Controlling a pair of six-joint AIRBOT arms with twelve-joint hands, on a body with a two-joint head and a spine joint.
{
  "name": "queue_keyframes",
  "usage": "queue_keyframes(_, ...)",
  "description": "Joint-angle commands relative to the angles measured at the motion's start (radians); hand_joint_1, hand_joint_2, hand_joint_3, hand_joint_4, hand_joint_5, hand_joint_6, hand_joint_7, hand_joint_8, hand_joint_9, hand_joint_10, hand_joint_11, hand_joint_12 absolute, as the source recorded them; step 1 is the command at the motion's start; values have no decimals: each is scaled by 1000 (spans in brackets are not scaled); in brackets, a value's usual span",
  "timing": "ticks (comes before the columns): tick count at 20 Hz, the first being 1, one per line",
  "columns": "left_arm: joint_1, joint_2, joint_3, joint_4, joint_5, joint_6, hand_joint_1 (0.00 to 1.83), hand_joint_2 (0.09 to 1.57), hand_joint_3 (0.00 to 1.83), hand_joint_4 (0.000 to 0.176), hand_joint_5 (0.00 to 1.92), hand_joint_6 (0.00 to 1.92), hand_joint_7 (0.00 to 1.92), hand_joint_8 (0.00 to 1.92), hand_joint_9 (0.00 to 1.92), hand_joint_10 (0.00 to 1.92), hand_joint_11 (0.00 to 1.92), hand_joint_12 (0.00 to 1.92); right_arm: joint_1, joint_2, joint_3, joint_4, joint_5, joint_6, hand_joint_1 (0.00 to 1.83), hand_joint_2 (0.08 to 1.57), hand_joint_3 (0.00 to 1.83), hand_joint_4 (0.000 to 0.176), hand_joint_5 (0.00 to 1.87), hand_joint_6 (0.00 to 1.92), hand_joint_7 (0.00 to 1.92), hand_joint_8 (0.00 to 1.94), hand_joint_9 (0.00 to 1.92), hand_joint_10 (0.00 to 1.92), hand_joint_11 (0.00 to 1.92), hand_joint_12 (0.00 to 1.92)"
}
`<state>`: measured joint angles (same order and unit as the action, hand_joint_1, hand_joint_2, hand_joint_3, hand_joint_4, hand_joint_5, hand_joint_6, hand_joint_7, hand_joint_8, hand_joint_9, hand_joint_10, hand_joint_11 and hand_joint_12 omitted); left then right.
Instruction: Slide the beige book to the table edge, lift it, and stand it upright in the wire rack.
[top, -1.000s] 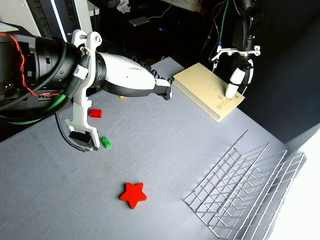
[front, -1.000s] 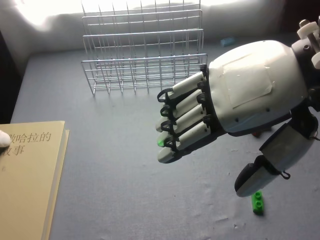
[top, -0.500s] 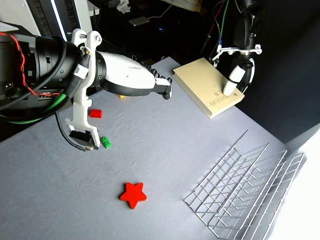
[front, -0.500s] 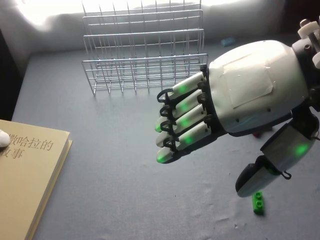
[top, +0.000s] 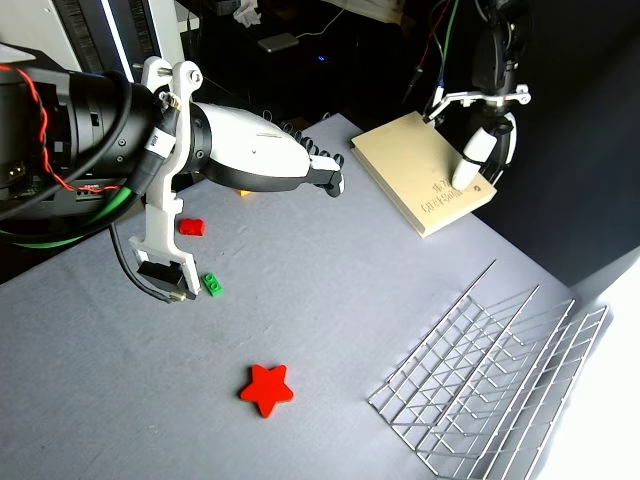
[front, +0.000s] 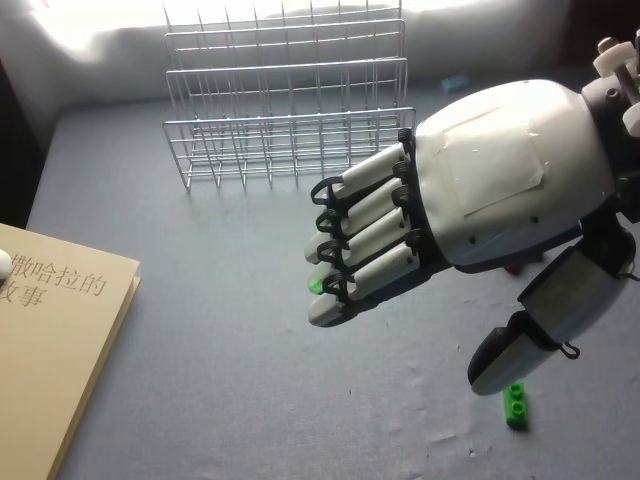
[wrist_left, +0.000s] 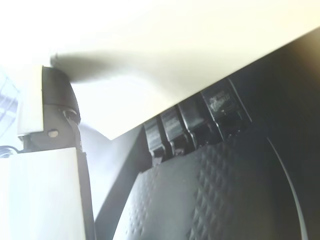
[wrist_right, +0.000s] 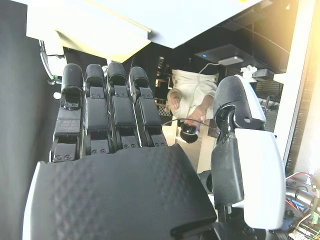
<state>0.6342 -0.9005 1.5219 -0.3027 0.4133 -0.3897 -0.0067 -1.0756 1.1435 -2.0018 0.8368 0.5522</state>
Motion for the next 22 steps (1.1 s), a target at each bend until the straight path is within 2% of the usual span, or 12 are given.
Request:
queue_keyframes(1, -11, 18, -1, 5, -36, 2, 1355, 1198, 0, 0, 749, 1140, 786, 1327, 812, 1445, 791, 1392, 18, 5, 0, 72, -10, 2, 249, 1128, 0, 0, 243, 4, 253, 6, 244, 7, 0, 678)
queue_keyframes(2, -23, 28, -14, 5, -36, 2, 1360, 1184, 0, 0, 783, 1098, 818, 1277, 826, 1421, 778, 1387, 18, 5, 0, 72, -9, 2, 261, 1129, 0, 0, 252, 5, 273, 8, 266, 12, 0, 710)
queue_keyframes(4, -39, 40, -27, 5, -36, -8, 1356, 1194, 0, 0, 768, 1125, 787, 1322, 804, 1444, 735, 1403, 18, 9, 0, 72, -9, 1, 273, 1129, 0, 0, 266, 7, 279, 4, 273, 9, 0, 741)
queue_keyframes(6, -58, 56, -39, 5, -36, -39, 1355, 1194, 0, 0, 769, 1126, 792, 1325, 798, 1446, 737, 1411, 18, 17, 0, 72, -16, 0, 254, 1140, 3, 0, 242, 2, 255, 0, 244, 1, 0, 666)
queue_keyframes(7, -68, 63, -42, 5, -36, -47, 1355, 1193, 0, 0, 777, 1120, 784, 1326, 807, 1437, 755, 1387, 18, 23, 0, 72, -17, 0, 256, 1130, 0, 0, 260, 7, 279, 6, 271, 10, 0, 736)
queue_keyframes(9, -84, 77, -52, 5, -41, -51, 1349, 1209, 2, 0, 773, 1136, 731, 1395, 771, 1486, 734, 1410, 18, 38, 0, 72, -17, 1, 248, 1133, 0, 0, 248, 2, 268, 0, 256, 1, 0, 702)
queue_keyframes(10, -88, 88, -60, 5, -52, -55, 1353, 1199, 0, 0, 795, 1117, 755, 1362, 785, 1452, 735, 1390, 20, 45, 0, 72, -13, 1, 257, 1134, 0, 0, 254, 3, 262, 1, 244, 2, 0, 661)
queue_keyframes(12, -93, 100, -71, 5, -96, -94, 1350, 1206, 1, 0, 783, 1135, 725, 1407, 781, 1450, 758, 1338, 32, 59, 0, 71, 14, 2, 291, 1128, 0, 0, 251, 1, 261, 1, 242, 2, 0, 640)
queue_keyframes(17, -116, 120, -84, 5, -200, -159, 1351, 1198, 0, 0, 850, 1070, 718, 1404, 766, 1444, 742, 1355, 40, 82, -1, 74, 55, 3, 249, 1130, 0, 0, 262, 3, 268, 2, 250, 3, 0, 670)
queue_keyframes(19, -122, 126, -90, 5, -244, -172, 1342, 1215, 0, 0, 837, 1124, 682, 1447, 720, 1471, 736, 1367, 39, 89, 0, 74, 64, 0, 262, 1120, 0, 0, 258, 4, 274, 4, 250, 3, 0, 654)
queue_keyframes(21, -127, 135, -96, 5, -298, -228, 1337, 1225, 1, 0, 829, 1166, 649, 1460, 699, 1491, 713, 1361, 35, 93, 0, 88, 74, -17, 234, 1133, 2, 0, 264, 5, 275, 3, 248, 2, 0, 656)
queue_keyframes(22, -130, 137, -97, 5, -313, -247, 1345, 1211, 0, 0, 822, 1142, 714, 1407, 727, 1470, 710, 1376, 29, 93, 0, 112, 73, -40, 249, 1123, 0, 0, 275, 6, 283, 3, 257, 4, 0, 712)
